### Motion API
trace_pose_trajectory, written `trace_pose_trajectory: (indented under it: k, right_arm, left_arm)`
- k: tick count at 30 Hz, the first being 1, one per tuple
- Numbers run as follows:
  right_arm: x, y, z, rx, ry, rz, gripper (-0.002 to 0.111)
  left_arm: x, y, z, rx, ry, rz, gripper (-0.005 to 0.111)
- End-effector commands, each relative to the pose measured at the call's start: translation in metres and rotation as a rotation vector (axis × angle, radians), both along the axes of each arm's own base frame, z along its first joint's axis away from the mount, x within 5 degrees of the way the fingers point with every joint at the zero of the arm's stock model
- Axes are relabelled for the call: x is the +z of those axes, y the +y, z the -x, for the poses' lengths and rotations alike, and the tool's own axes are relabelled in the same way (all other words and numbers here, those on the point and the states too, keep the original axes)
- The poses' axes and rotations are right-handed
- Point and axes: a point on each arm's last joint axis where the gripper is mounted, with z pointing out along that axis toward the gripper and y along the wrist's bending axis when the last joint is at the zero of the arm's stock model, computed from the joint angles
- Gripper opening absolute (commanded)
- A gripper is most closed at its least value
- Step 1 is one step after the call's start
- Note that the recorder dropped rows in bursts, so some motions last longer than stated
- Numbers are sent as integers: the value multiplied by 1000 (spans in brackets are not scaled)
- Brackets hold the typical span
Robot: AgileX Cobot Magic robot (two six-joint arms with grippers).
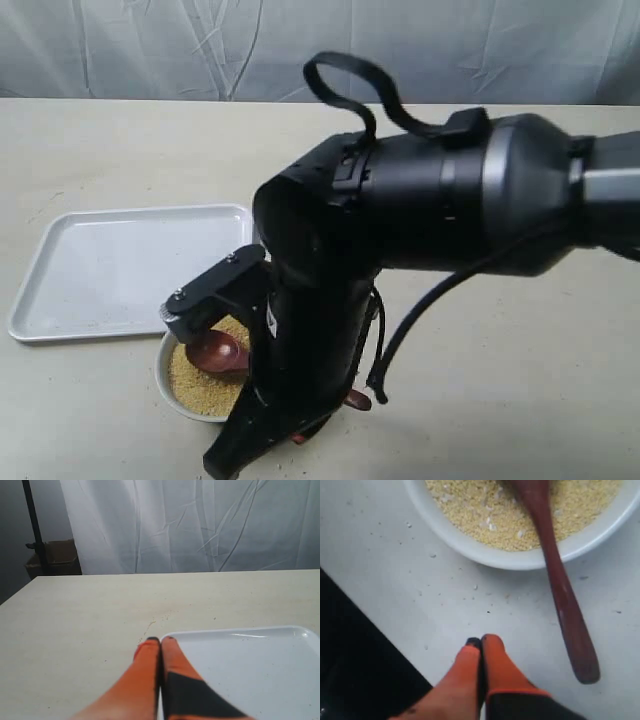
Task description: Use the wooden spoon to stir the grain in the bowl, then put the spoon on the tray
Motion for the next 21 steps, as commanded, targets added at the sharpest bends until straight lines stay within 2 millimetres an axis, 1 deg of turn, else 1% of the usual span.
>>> trace_pose_trajectory:
  k: [1, 4, 7, 12, 21]
  right_arm:
    - [-21, 3, -2, 2, 36, 65, 0]
    - [-32, 2, -7, 0, 10, 120, 0]
    - [-35, -1, -12, -23, -41, 161, 0]
    - [-35, -5, -22, -59, -152, 203, 0]
    - [-32, -5, -40, -128, -345, 193, 0]
  left_arm:
    - [-1, 0, 0, 1, -5, 6, 0]
    - [-1, 0, 0, 1, -5, 6, 0]
    - [-1, 0, 0, 1, -5, 6, 0]
    - [-1, 0, 0, 1, -5, 6, 0]
    - [-1, 0, 0, 1, -5, 6, 0]
